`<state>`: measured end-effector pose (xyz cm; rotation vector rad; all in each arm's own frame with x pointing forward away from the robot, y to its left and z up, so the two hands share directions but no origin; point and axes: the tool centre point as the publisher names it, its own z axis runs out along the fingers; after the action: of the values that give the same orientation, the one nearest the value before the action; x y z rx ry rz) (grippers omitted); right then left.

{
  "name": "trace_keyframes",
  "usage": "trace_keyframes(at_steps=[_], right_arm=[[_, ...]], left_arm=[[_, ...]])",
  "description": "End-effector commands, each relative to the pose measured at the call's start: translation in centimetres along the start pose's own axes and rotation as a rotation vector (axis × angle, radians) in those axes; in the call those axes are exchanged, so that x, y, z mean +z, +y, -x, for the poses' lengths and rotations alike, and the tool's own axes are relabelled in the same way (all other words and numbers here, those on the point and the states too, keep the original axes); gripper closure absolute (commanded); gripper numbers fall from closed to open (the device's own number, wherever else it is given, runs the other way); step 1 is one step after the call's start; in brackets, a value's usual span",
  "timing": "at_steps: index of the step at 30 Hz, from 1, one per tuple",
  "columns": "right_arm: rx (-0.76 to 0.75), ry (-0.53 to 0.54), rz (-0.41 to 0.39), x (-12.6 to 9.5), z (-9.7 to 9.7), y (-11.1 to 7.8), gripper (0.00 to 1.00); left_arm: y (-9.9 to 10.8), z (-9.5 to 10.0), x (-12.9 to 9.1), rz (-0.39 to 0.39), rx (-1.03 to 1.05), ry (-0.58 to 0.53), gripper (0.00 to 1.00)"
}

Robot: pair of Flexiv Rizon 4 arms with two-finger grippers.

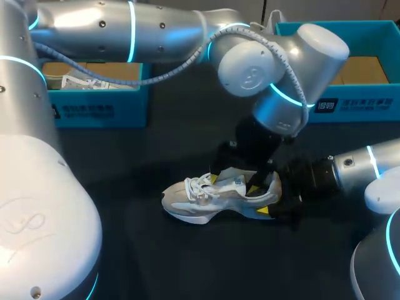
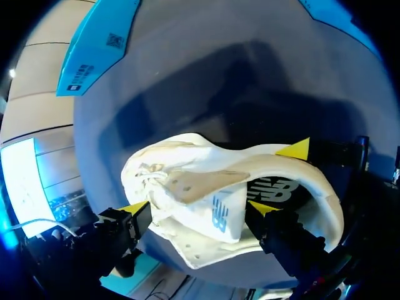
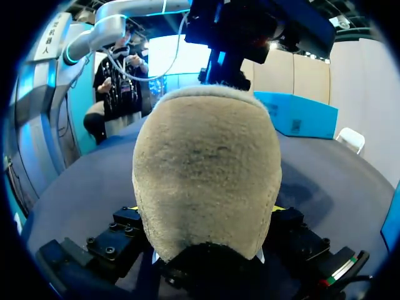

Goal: Take the shoe out of the shoebox, open the shoe tongue, remove and reinsert the insole, then place the shoe into the shoebox

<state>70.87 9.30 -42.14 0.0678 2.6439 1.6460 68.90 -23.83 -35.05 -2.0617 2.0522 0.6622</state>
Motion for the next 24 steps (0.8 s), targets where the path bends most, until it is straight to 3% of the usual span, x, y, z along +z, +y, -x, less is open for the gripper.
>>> trace_keyframes(at_steps=[1,14,19,24], right_arm=[[0.001,-0.001,-0.004,0.0,0.1,0.0,1.00],[0.001,-0.001,-0.004,0.0,0.1,0.0,1.00],[0.001,-0.001,-0.004,0.0,0.1,0.0,1.00],[0.001,-0.001,-0.004,0.0,0.1,0.0,1.00]], left_arm=[[0.1,0.2,-0.1,0.009,0.001,-0.018,0.00],[0.3,1.6,-0.8,-0.005,0.007,-0.016,0.31],[0.6,2.1,-1.2,-0.017,0.012,-0.001,0.36],[0.6,2.5,-1.6,-0.017,0.012,0.026,0.59]])
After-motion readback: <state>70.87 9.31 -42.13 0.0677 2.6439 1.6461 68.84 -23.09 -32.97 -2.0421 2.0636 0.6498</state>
